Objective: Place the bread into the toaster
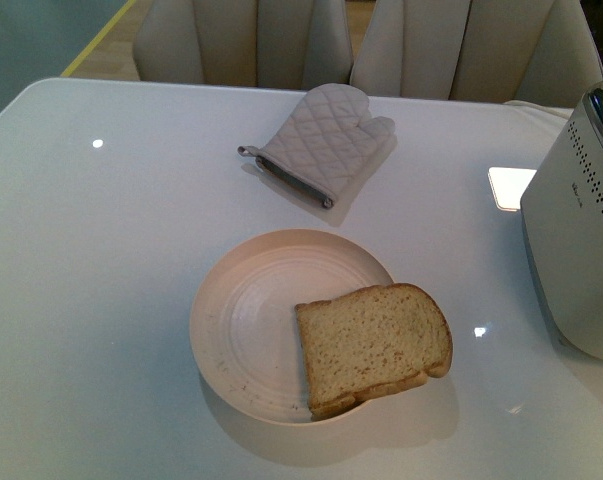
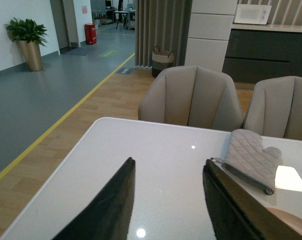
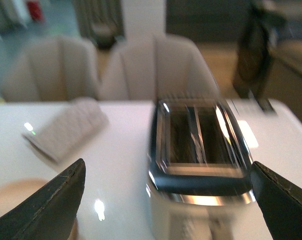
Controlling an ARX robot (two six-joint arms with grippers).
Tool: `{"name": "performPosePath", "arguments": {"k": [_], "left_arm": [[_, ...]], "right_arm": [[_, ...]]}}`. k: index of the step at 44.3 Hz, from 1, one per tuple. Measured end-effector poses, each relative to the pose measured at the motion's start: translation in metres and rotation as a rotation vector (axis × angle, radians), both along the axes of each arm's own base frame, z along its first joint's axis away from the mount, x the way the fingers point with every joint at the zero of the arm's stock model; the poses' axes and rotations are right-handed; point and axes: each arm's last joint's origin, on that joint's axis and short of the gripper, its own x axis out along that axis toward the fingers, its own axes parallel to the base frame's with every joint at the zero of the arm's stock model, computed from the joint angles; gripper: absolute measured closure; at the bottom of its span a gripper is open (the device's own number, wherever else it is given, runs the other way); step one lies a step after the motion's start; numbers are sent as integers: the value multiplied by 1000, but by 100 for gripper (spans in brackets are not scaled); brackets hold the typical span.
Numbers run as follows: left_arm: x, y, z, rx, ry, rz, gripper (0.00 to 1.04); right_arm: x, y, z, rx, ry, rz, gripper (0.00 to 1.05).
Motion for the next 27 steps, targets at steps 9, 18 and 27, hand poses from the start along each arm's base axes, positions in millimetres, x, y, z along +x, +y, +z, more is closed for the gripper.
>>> {"name": "performPosePath", "arguments": {"k": [9,18,27], "left_arm": [[0,0,0,0,-1,1,29],[0,0,0,2,-1,0,6],[0,0,0,2,-1,1,7]], "right_arm": [[13,13,2,-33,291,-89,9],[49,24,29,82,275,-9,9],[121,58,26,233,403,110,9]]}}
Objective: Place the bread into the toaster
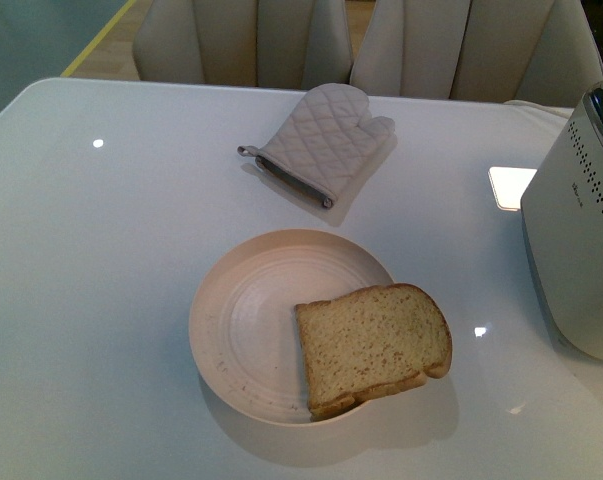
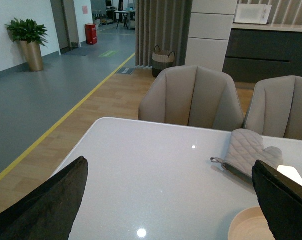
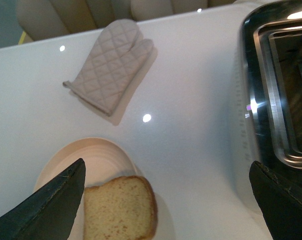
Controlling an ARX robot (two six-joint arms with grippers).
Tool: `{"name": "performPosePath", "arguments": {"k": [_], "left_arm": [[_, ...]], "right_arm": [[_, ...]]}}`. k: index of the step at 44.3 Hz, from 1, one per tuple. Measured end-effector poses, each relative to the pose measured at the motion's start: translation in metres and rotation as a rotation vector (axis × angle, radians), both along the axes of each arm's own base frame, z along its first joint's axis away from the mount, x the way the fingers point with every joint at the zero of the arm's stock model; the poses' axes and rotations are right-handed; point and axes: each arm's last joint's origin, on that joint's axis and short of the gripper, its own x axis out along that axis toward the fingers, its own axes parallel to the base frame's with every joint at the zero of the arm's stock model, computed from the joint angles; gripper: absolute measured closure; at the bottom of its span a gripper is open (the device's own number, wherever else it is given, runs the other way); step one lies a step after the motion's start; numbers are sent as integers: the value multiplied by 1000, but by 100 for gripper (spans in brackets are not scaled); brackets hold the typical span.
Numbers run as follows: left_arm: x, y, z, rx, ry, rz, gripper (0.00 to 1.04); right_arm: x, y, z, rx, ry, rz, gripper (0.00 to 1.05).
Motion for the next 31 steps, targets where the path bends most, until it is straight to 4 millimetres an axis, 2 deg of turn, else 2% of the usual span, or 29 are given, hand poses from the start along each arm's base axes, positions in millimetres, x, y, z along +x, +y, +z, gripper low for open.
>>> {"name": "performPosePath", "arguments": {"k": [5,11,15,19,25,31], "left_arm": [[0,0,0,0,0,0,7],[0,0,0,0,0,0,7],[0,0,0,0,0,0,7],[0,0,0,0,0,0,7],[0,0,0,0,0,0,7],[0,0,0,0,0,0,7]], "right_arm": [[36,22,-21,60,99,43,9],[64,39,-67,175,255,84,9],[70,43,-99,223,350,72,9],[70,43,-123,254,413,46,9],[72,33,-141,331,444,-2,9],[65,27,-162,375,498,-43,9]]}}
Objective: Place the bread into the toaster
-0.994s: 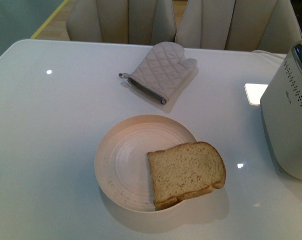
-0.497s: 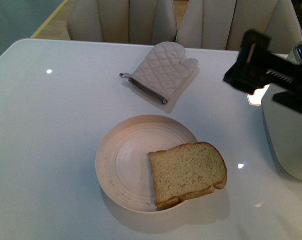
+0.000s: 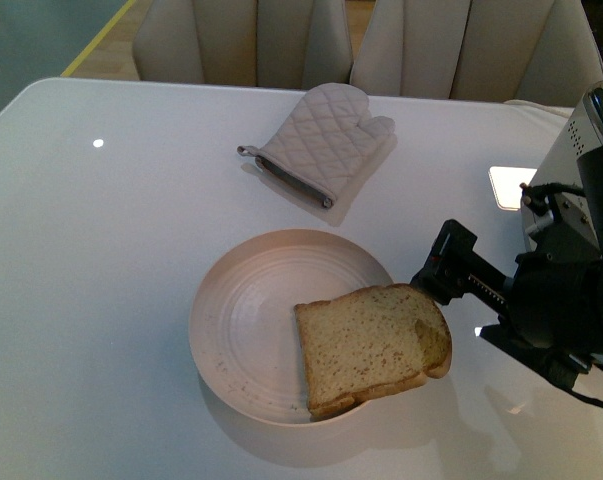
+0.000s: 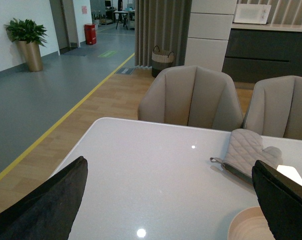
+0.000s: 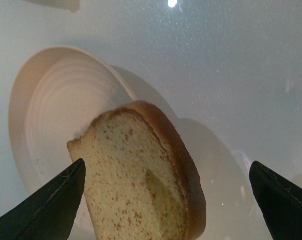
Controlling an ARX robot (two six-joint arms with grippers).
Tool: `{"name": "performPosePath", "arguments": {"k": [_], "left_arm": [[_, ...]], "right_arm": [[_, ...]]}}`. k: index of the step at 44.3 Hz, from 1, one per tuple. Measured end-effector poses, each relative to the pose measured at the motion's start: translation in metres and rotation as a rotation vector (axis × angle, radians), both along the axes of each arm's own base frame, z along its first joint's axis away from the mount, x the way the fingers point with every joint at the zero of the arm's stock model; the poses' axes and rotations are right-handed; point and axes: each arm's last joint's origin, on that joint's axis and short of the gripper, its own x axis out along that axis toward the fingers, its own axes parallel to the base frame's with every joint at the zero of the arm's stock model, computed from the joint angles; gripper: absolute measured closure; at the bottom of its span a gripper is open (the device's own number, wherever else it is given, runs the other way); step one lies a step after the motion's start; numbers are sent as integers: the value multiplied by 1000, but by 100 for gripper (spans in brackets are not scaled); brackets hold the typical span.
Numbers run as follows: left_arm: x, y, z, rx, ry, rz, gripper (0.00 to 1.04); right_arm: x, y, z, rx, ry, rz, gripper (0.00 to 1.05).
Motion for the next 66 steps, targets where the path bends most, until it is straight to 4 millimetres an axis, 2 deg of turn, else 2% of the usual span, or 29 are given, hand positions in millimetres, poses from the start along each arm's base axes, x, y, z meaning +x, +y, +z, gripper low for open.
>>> {"name": "performPosePath", "arguments": {"k": [9,20,25,33,36,40,47,51,56,60,63,66], "left_arm": [[0,0,0,0,0,0,7],[0,0,0,0,0,0,7],[0,0,0,0,0,0,7],[0,0,0,0,0,0,7],[0,0,0,0,0,0,7],[0,0,0,0,0,0,7],[0,0,0,0,0,0,7],[0,0,0,0,0,0,7],[0,0,0,0,0,0,7],[0,0,0,0,0,0,7],[0,0,0,0,0,0,7],[0,0,0,0,0,0,7]], "right_arm": [[-4,1,-15,65,43,1,9],[2,11,-34,124,100,29,9],[3,15,-35,145,100,34,22],[5,17,-30,201,79,38,53],[5,17,-28,211,75,37,60],[6,17,-21,234,55,39,76],[9,14,-6,260,10,40,94],[12,9,12,274,-34,31,101],[18,-4,49,265,-121,2,101],[24,-24,98,124,-277,-50,101],[27,-47,151,-1,-435,-103,101],[26,-64,191,-116,-551,-132,101]]}}
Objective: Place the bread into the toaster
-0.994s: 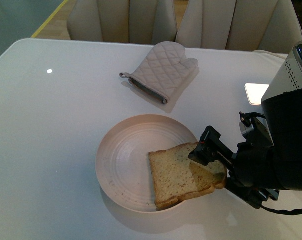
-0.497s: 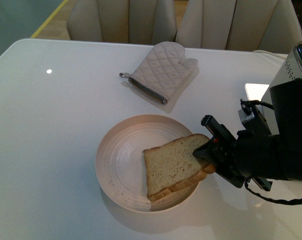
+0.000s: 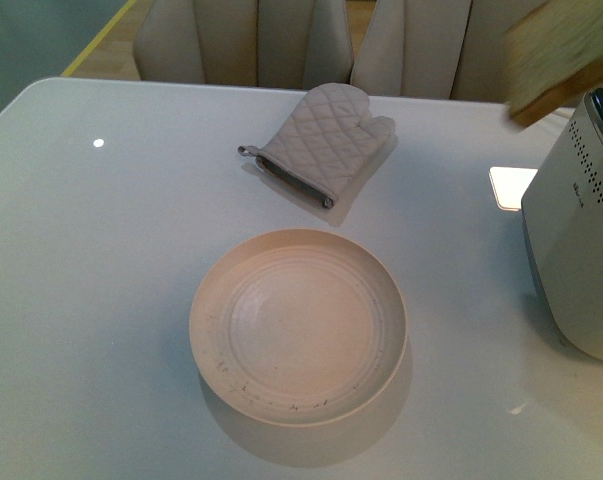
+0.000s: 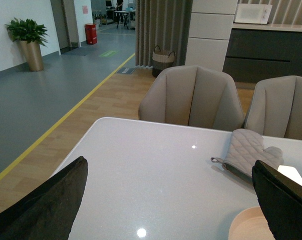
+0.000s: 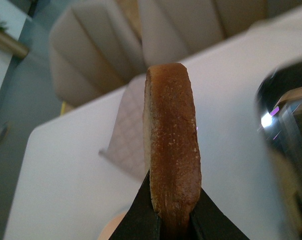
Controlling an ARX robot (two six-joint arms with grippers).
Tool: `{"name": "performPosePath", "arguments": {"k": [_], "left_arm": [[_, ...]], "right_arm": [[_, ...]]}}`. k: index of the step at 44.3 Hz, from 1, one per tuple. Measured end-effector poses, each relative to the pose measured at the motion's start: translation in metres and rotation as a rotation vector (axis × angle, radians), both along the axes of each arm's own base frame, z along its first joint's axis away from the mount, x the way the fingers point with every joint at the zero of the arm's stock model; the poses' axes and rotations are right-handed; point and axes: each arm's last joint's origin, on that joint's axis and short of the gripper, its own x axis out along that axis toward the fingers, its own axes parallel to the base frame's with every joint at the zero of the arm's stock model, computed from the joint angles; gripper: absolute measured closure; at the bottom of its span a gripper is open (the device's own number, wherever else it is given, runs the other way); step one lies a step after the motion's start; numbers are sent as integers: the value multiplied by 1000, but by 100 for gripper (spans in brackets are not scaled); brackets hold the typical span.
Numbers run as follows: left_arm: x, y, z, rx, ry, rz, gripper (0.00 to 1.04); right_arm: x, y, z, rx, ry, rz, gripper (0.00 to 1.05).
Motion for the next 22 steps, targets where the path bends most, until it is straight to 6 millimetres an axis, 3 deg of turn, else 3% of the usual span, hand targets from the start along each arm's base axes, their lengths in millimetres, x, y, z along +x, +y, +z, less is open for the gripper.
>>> {"name": "performPosePath", "arguments": {"k": [2,8,22], "left_arm": [[0,0,0,0,0,0,7],[0,0,0,0,0,0,7],[0,0,0,0,0,0,7]], "right_arm": [[-3,-11,23,-67,-53,-30,101],[-10,-31,57,-227,-120,-53,101],[3,-58,43,-543,24,-33,101]]}}
